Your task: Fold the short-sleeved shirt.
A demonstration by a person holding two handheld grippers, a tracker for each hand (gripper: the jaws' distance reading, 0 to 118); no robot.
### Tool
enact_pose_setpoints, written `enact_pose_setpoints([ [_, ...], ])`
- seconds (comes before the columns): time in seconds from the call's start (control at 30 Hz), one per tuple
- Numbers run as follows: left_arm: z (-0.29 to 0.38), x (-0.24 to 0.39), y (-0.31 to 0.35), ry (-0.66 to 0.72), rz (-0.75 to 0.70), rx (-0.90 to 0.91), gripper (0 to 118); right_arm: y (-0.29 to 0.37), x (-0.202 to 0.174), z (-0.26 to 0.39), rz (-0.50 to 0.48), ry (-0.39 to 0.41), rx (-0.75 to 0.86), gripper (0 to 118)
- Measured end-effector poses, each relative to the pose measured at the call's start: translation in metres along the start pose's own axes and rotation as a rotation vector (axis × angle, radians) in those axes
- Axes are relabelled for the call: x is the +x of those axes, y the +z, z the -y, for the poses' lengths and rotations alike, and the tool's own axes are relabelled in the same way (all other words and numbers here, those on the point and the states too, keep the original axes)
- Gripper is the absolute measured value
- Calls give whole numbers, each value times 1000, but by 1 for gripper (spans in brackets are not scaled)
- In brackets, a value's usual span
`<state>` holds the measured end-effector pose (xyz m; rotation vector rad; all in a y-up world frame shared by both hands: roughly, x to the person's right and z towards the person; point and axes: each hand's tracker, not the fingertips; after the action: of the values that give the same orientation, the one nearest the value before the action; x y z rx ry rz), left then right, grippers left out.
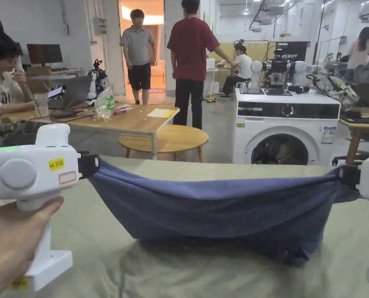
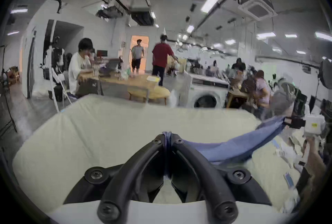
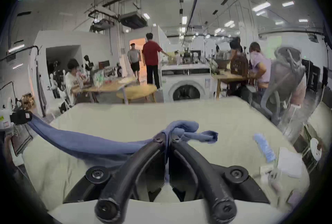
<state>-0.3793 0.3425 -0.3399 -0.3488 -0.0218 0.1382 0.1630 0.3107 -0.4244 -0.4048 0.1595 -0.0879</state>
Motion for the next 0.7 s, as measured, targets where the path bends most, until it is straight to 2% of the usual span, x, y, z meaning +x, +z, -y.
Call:
enact_pose_setpoints([
  [0.1, 70, 6, 27, -10, 47, -102, 0, 37, 9, 75, 5, -65, -56, 0],
  [0.2, 135, 6, 68, 34, 77, -181, 0, 81, 18, 144, 68, -191, -85, 0],
  [0.3, 186, 18, 115, 27, 75, -239, 0, 118, 30, 211, 84, -335, -154, 0],
  [0.37, 209, 14, 134, 28, 65, -285, 0, 139, 27, 246, 123, -349, -208, 0],
  [0.47, 234, 8, 160, 89, 53, -305, 0, 166, 22, 280, 121, -402, -235, 0],
  [0.6, 253, -7, 182, 124, 2, -330, 0, 183, 25, 301, 173, -386, -251, 0],
  [0.7, 261, -13, 189, 208, 17, -343, 0, 187, 30, 304, 157, -404, -258, 0],
])
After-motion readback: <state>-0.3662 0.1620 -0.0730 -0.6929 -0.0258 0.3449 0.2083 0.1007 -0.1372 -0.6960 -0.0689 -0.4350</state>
